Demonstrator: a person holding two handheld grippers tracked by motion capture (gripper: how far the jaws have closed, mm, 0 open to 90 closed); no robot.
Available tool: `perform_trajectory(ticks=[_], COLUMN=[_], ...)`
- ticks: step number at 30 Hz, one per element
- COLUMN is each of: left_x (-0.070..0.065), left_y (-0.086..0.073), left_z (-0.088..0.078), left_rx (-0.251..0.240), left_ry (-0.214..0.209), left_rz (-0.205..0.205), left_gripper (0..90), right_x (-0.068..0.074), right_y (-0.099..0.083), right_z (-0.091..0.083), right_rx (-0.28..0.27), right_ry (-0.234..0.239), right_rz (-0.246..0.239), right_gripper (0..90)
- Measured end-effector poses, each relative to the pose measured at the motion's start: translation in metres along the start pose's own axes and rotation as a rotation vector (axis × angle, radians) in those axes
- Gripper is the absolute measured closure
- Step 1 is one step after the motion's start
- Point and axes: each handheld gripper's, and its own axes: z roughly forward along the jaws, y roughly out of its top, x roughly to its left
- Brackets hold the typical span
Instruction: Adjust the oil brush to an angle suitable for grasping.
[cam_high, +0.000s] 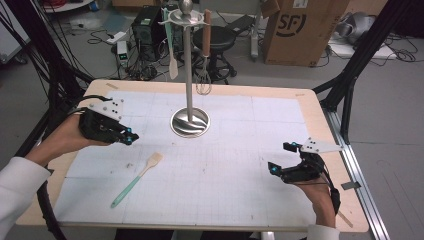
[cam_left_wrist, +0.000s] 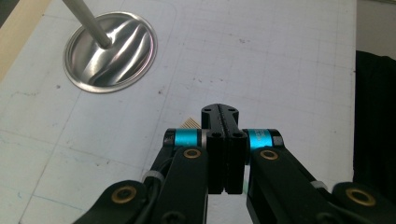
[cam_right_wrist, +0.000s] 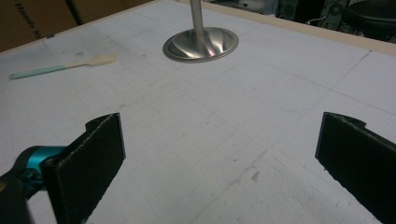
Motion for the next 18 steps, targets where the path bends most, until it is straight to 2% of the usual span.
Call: perform_trajectory(ticks=[8,9,16,18], left_x=[-0.007,-0.009,-0.019,-0.022], left_y=[-0.011,-0.013,-0.023,-0.024], left_z=[0.013,0.016,0.031,0.034], left_rx=[0.04,0.041,0.087,0.093], left_ry=[-0.018,-0.021,-0.037,-0.033], left_rz=[0.006,-0.004,0.011,0.003], left_gripper=[89.7,89.7,89.7,89.7], right_x=[0.001,0.001,0.003,0.003], right_y=[0.0,0.0,0.001,0.001], right_z=[0.001,0.001,0.002,0.002], right_rx=[0.007,0.005,0.009,0.008], right_ry=[0.001,0.002,0.003,0.005], right_rz=[0.002,-0.002,-0.005,-0.01], right_gripper=[0.0,0.0,0.0,0.0])
